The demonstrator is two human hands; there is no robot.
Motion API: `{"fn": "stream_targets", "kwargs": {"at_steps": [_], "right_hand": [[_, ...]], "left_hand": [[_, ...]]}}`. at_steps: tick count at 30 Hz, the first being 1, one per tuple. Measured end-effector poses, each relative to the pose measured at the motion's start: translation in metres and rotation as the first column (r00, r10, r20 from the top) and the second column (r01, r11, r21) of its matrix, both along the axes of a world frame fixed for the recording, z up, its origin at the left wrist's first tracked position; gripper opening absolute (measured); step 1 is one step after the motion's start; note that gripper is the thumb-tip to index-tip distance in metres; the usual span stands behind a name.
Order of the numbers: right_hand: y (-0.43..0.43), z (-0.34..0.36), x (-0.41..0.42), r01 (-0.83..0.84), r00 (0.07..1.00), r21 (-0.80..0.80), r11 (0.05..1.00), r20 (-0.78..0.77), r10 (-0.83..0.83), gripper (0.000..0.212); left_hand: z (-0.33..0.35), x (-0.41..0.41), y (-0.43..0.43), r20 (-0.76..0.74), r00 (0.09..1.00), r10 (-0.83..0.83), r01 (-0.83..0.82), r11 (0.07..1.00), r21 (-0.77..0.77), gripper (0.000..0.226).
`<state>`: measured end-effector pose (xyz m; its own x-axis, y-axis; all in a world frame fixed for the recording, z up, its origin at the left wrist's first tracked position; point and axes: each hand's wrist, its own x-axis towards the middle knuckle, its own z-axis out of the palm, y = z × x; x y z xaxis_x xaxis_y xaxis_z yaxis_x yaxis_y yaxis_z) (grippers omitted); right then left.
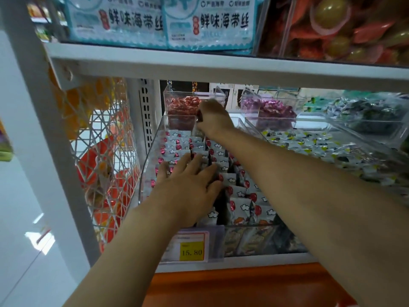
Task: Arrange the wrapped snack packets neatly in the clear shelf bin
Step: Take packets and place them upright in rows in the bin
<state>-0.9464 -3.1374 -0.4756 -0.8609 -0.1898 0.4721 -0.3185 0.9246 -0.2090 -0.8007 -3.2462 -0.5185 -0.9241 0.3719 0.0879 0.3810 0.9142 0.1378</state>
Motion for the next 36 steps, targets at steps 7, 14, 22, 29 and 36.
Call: {"fn": "stream_targets", "kwargs": {"at_steps": [7,14,22,29,36], "right_hand": [[0.005,-0.004,0.005,-0.016,0.99,0.064,0.998,0.144,0.006,0.023],[0.039,0.027,0.084,-0.084,0.989,-0.353,0.932,0.086,0.122,0.028],[0.07,0.004,0.2,-0.16,0.974,-0.327,0.932,0.099,0.202,0.014],[0.064,-0.012,0.209,-0.131,0.989,0.163,0.978,0.086,0.118,0.02],[0.059,-0.015,0.208,-0.122,0.992,0.146,0.982,0.004,0.122,0.01]], "left_hand": [[0.004,0.0,-0.004,0.033,0.999,0.01,-0.009,0.999,-0.036,0.052],[0.011,0.013,-0.005,-0.038,0.999,0.031,-0.029,0.998,0.061,0.049],[0.009,0.051,-0.002,-0.062,0.998,0.006,-0.006,1.0,0.01,0.051],[-0.001,0.059,0.0,-0.049,0.999,0.023,-0.024,0.999,-0.034,0.051],[-0.006,0.058,-0.001,-0.073,0.997,0.036,-0.033,0.999,0.039,0.05]]}}
